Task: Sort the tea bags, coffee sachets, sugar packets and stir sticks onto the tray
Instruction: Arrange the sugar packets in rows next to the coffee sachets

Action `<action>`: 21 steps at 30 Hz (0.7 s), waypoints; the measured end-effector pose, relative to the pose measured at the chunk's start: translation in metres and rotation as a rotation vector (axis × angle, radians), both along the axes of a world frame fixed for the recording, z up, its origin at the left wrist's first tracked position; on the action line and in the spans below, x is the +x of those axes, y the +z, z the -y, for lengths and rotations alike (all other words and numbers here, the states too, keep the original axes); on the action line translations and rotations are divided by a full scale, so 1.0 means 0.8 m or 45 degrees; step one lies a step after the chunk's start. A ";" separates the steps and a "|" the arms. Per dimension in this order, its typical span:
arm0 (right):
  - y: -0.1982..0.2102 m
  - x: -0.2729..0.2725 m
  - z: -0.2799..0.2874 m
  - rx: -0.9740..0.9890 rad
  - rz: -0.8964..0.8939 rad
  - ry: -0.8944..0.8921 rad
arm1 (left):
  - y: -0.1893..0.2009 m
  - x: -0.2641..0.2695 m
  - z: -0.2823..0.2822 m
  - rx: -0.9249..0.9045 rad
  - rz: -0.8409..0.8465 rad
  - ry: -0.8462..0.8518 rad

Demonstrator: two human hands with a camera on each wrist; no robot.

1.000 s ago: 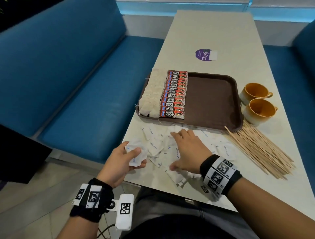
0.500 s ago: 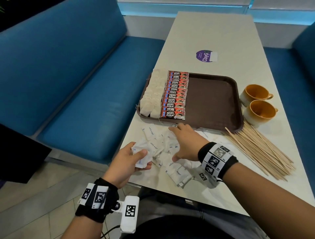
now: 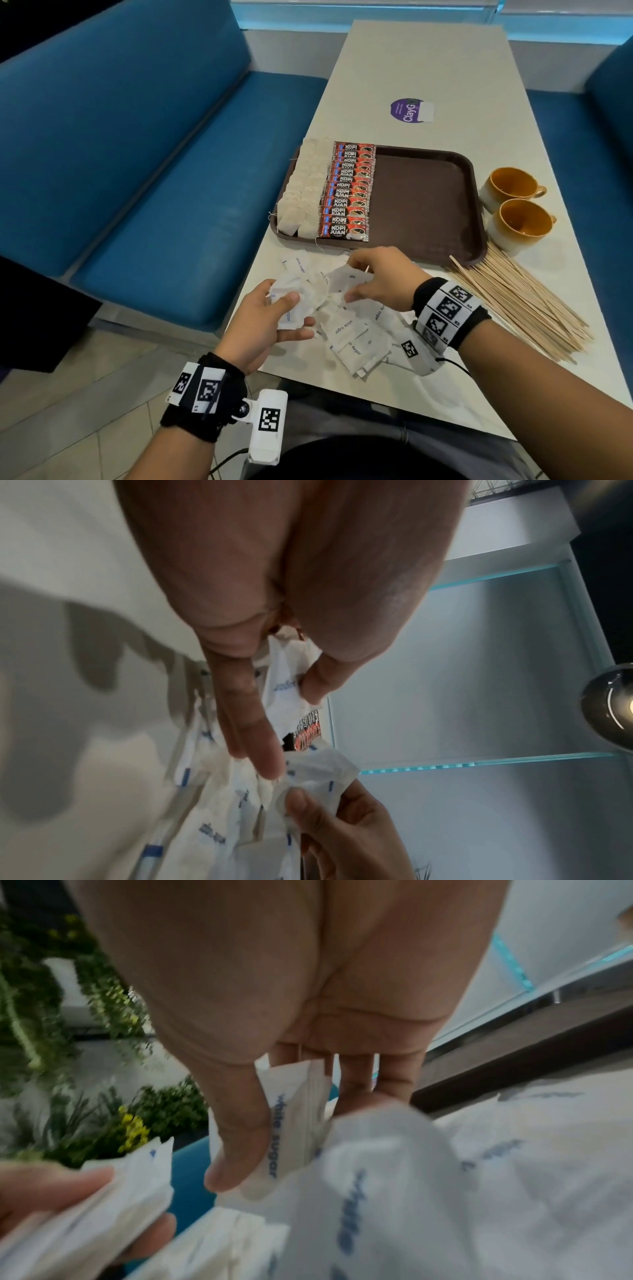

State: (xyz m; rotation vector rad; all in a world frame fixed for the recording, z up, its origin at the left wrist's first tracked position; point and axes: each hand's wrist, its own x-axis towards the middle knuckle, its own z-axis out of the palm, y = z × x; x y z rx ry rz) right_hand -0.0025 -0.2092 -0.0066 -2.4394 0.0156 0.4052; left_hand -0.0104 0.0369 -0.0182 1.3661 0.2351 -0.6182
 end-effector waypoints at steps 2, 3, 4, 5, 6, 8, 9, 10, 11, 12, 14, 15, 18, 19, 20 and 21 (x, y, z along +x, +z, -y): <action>0.009 0.001 0.009 0.135 0.048 -0.083 | 0.004 0.003 0.010 -0.025 0.012 0.003; 0.016 0.002 0.012 0.267 0.078 -0.114 | 0.006 0.006 0.015 -0.041 0.002 0.012; 0.026 0.001 0.014 0.425 0.113 -0.147 | 0.006 0.008 0.020 -0.066 -0.005 0.013; 0.036 -0.001 0.015 0.588 0.130 -0.175 | 0.005 0.010 0.026 -0.103 -0.010 0.009; 0.045 -0.004 0.015 0.724 0.128 -0.193 | 0.008 0.011 0.033 -0.153 -0.020 0.009; 0.056 -0.009 0.009 0.798 0.083 -0.187 | 0.020 0.013 0.045 -0.274 -0.059 -0.001; 0.057 -0.012 0.004 0.772 0.053 -0.165 | 0.025 0.013 0.051 -0.328 -0.087 -0.026; 0.053 -0.015 0.000 0.745 0.027 -0.158 | 0.030 0.013 0.056 -0.366 -0.114 -0.066; 0.049 -0.018 -0.002 0.719 0.013 -0.162 | 0.033 0.013 0.061 -0.388 -0.134 -0.109; 0.046 -0.021 -0.003 0.692 0.015 -0.187 | 0.035 0.012 0.065 -0.405 -0.150 -0.155; 0.040 -0.025 -0.003 0.590 0.056 -0.225 | 0.036 0.011 0.073 -0.397 -0.152 -0.226; 0.039 -0.027 -0.004 0.508 0.100 -0.216 | 0.037 0.010 0.078 -0.380 -0.151 -0.244; 0.040 -0.034 -0.006 0.389 0.205 -0.196 | 0.037 0.005 0.086 -0.328 -0.142 -0.237; 0.040 -0.034 -0.006 0.371 0.225 -0.196 | 0.036 0.004 0.087 -0.304 -0.133 -0.232; 0.039 -0.034 -0.005 0.322 0.258 -0.187 | 0.035 0.004 0.087 -0.289 -0.127 -0.229; 0.039 -0.034 -0.005 0.240 0.298 -0.154 | 0.034 0.003 0.087 -0.278 -0.128 -0.232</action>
